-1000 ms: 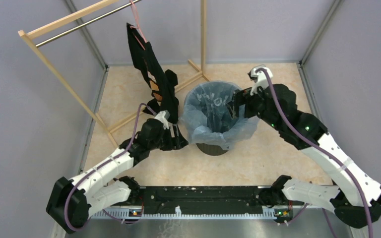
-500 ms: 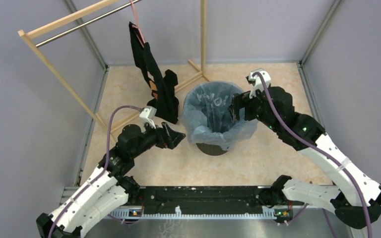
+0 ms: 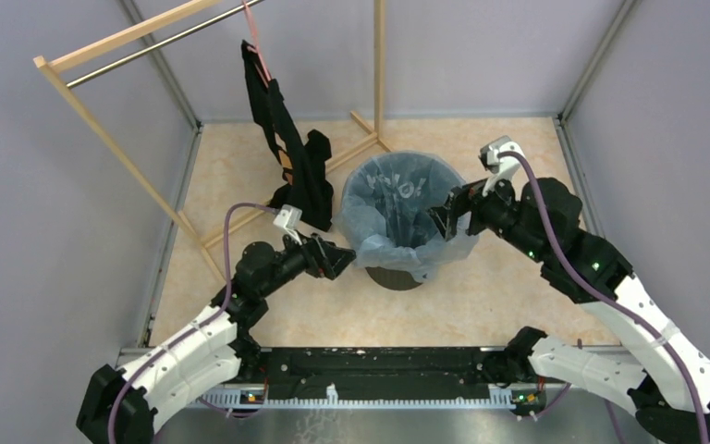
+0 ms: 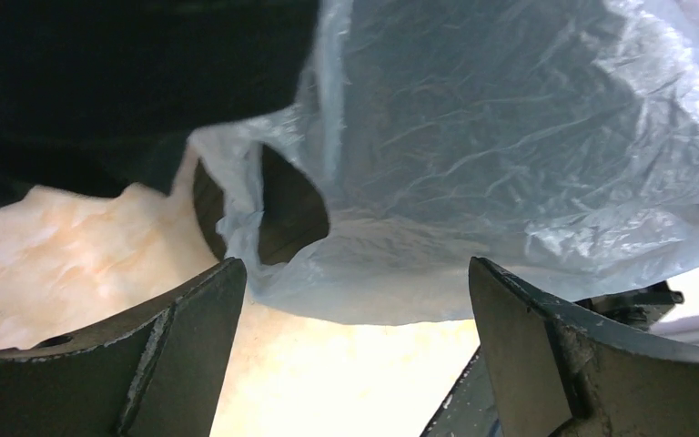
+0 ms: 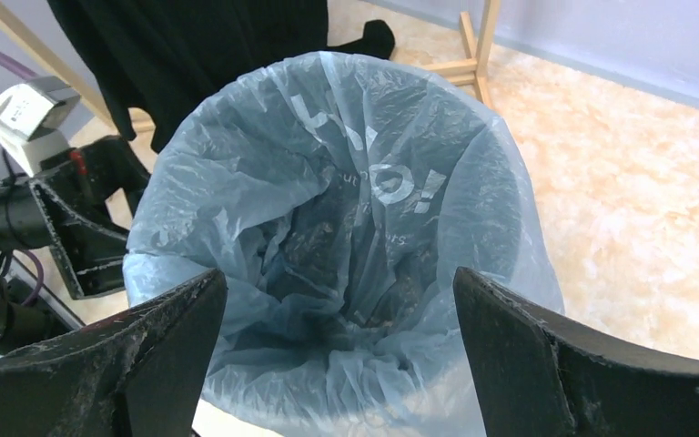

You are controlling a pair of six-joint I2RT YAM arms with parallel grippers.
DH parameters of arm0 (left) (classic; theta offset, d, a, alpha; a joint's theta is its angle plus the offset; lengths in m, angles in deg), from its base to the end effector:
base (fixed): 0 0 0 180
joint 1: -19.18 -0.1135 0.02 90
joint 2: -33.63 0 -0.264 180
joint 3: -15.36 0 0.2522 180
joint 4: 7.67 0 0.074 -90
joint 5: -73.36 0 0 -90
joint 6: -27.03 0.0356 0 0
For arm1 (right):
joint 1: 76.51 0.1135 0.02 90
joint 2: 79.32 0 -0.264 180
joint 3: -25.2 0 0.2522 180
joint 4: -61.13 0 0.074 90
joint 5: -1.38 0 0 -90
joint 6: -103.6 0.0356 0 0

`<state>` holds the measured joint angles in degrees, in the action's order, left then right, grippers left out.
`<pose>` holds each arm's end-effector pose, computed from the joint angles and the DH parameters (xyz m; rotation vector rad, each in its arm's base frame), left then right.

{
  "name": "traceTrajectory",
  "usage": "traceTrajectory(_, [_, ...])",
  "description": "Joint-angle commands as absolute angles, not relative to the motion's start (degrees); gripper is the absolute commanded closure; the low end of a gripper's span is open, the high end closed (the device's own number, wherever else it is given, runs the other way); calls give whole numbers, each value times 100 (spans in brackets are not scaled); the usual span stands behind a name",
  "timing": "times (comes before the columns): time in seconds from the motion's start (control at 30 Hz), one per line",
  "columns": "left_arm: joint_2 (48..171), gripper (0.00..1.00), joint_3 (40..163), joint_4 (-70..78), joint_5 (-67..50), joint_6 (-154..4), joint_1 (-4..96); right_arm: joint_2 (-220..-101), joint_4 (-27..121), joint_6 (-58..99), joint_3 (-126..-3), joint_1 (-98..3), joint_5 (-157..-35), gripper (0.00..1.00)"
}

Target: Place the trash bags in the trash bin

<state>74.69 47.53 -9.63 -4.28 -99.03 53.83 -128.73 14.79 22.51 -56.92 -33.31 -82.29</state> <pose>0.1422 -0.1075 0.2348 0.1511 1.8088 -1.0857 0.1242 0.1113 0.4245 -0.4658 1.7812 0.5441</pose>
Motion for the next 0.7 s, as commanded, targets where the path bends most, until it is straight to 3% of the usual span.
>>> traceTrajectory(0.0, [7944,2,4731,-2715,270,-9930,5398,-12544,1784,2104,-5595,-3335,-8243,5])
traceTrajectory(0.27, [9477,2,5129,-3946,1594,-10213,5524,-12381,1789,2072,-5600,-3332,-8231,5])
traceTrajectory(0.67, [11762,2,6226,-5051,518,-10392,7677,-12251,1645,2067,-5722,-3334,-8143,4])
